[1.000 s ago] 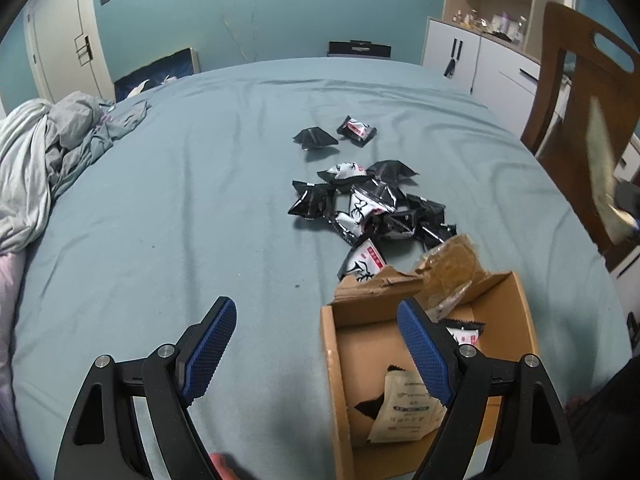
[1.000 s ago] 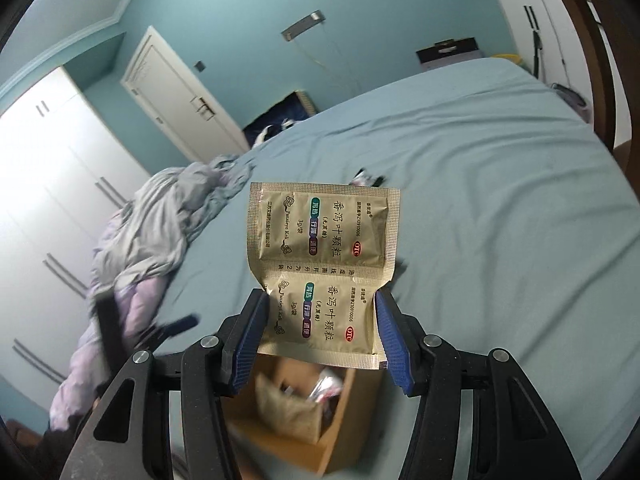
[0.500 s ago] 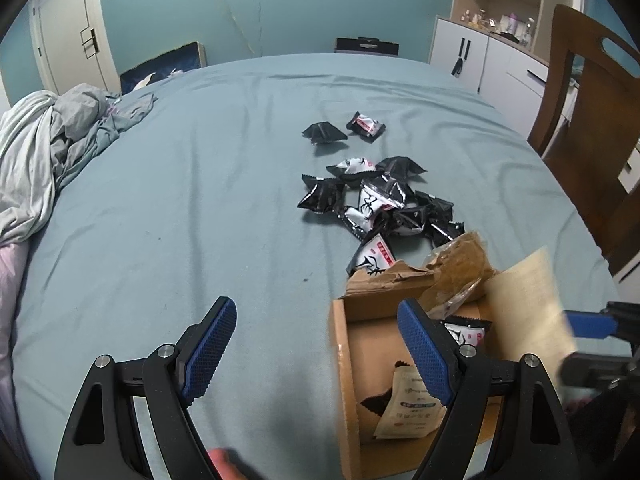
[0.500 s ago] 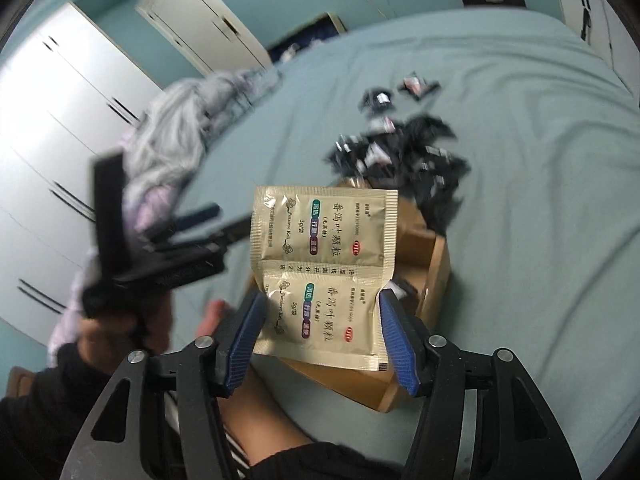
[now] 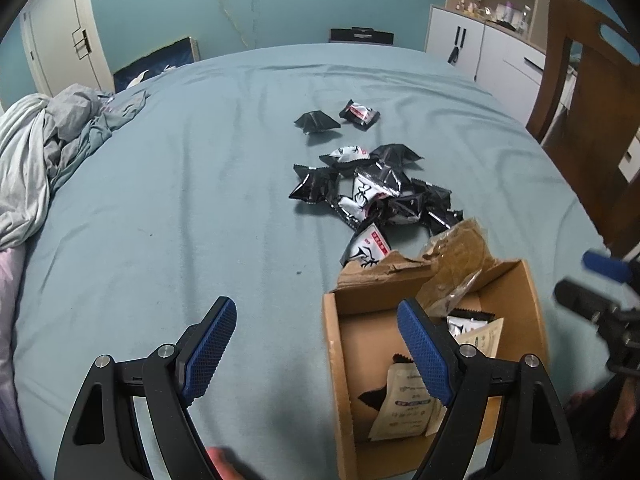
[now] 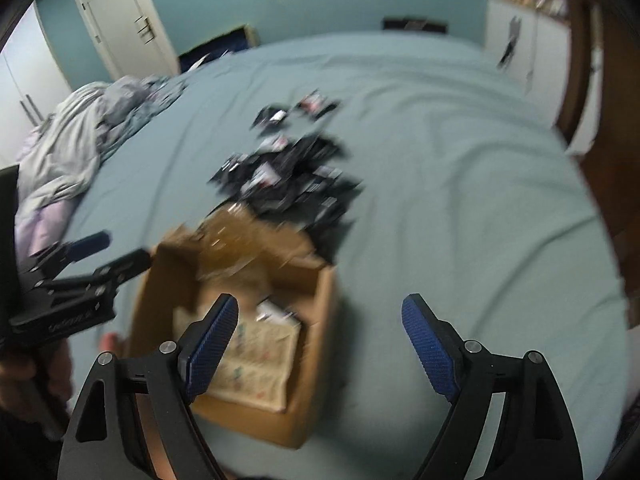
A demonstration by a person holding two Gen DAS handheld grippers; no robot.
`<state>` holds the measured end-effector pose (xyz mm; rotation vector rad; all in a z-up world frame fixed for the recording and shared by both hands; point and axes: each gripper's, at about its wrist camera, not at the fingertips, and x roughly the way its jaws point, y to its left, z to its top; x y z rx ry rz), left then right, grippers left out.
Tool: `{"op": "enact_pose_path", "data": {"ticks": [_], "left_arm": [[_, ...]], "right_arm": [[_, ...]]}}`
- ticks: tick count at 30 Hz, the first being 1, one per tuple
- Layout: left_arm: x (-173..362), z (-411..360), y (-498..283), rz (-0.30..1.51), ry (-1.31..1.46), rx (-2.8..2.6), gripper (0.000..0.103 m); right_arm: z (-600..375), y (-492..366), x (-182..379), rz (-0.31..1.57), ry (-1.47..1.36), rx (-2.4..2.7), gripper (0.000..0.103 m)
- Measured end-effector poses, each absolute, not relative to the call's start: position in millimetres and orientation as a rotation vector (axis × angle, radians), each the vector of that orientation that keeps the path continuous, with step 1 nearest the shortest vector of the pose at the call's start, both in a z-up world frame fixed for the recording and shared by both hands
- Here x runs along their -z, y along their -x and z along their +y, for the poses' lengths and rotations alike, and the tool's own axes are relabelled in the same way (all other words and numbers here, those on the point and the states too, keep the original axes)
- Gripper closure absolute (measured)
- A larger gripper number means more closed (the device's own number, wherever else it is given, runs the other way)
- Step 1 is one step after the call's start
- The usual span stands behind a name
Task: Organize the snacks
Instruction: 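Carry the beige sachet with the right gripper into the box and release, then grasp a black snack packet from the pile with the right gripper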
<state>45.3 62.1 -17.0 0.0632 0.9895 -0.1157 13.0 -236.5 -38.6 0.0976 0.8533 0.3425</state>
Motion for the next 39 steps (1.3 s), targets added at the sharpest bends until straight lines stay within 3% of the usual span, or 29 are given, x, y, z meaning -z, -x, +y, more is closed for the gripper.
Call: {"op": "enact_pose_path", "data": {"ticks": [18,28,39], "left_arm": [[17,60,-41,1.004,-0.080,0.098,0.019],[11,57,-42,1.000,-0.062,0.116,0.019],[16,59,-58,1.022,-0.021,0.125,0.019]], "right_arm": [[-258,-17,43,0.938,-0.188,-0.369,0.019],[-289,-59,29,0.971,-0.245,-0.368,0.019],[-303,-141,81,1.154,-0.398,-0.369,0.019]]}}
